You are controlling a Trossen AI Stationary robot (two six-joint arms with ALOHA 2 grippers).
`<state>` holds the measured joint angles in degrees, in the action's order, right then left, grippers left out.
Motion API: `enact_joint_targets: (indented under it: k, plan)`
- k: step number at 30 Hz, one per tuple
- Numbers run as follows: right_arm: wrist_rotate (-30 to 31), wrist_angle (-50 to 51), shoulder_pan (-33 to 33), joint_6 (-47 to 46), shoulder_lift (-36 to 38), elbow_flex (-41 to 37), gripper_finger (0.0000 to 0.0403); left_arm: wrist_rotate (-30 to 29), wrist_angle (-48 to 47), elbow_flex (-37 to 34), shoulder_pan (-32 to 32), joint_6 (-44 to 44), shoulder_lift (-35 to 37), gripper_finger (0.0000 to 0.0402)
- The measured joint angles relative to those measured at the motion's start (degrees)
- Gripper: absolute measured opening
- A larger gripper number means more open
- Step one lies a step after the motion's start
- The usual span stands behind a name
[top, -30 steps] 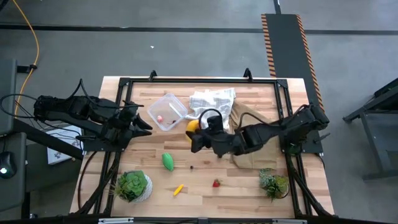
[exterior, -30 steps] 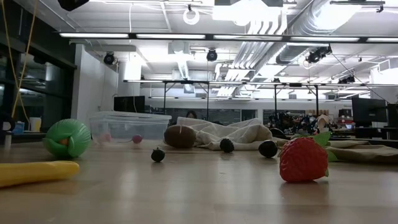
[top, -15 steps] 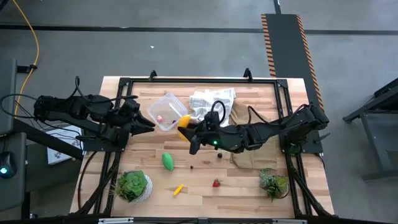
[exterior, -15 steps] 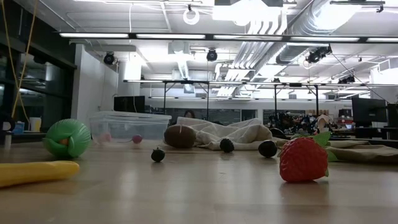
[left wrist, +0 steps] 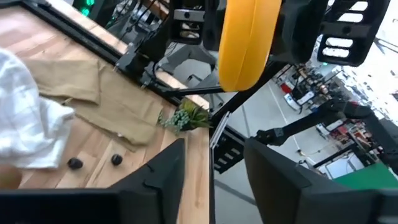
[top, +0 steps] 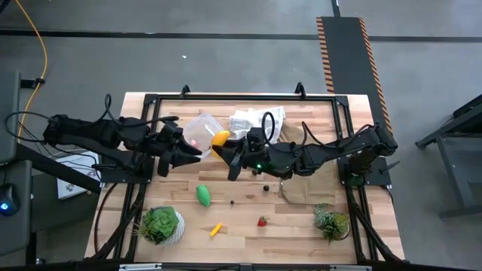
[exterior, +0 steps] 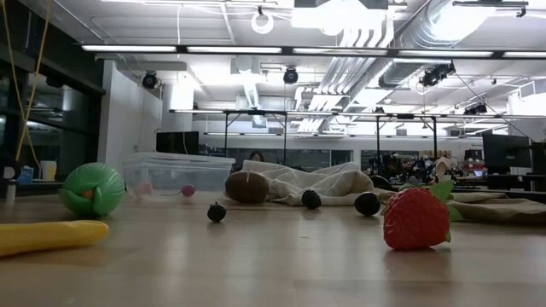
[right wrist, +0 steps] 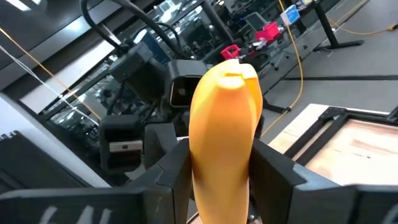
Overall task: Pick and placing Produce into tupperware
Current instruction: Put the yellow banana into the transparent bin
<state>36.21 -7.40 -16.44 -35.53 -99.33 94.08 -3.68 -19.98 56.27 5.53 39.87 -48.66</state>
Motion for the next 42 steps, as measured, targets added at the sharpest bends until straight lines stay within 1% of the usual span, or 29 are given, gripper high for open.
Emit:
enact_joint_targets:
  k: [3,6,11,15,20,28,33,37,42]
  plan:
    - [-0.4,-0.9,0.2,0.9,0.0,0.0,0.0119,0.2,1.4,0.0,-1.9,-2.2,-0.4,0.0192]
    - [-0.7,-1.4,0.4,1.1,0.0,0.0,0.0119,2.1,3.7,0.0,-4.3,-2.6,-0.4,0.0218]
    - [-1.0,-4.0,1.2,3.2,0.0,0.0,0.0119,6.9,7.6,0.0,-8.5,-3.0,-0.4,0.0237]
    - [-2.1,-6.4,2.2,4.6,0.0,0.0,0.0119,9.3,8.2,0.0,-10.4,-3.4,-1.0,0.0234]
    - [-3.9,-6.8,3.6,4.6,0.0,0.0,0.0119,12.1,12.4,0.0,-11.3,-3.9,-2.3,0.0224]
    - [-4.4,-6.4,4.2,5.0,0.0,0.0,0.0119,12.0,13.8,0.0,-11.3,-5.2,-3.9,0.0221]
    - [-4.8,-5.9,4.2,4.7,0.0,0.0,0.0119,10.9,14.4,0.0,-11.3,-6.5,-4.2,0.0221]
    - [-4.8,-5.6,4.3,4.7,0.0,0.0,0.0119,10.8,17.0,0.0,-11.3,-7.4,-4.5,0.0221]
    - [-5.1,-5.7,4.5,4.5,0.0,0.0,0.0119,10.8,17.5,0.0,-11.3,-7.9,-5.4,0.0221]
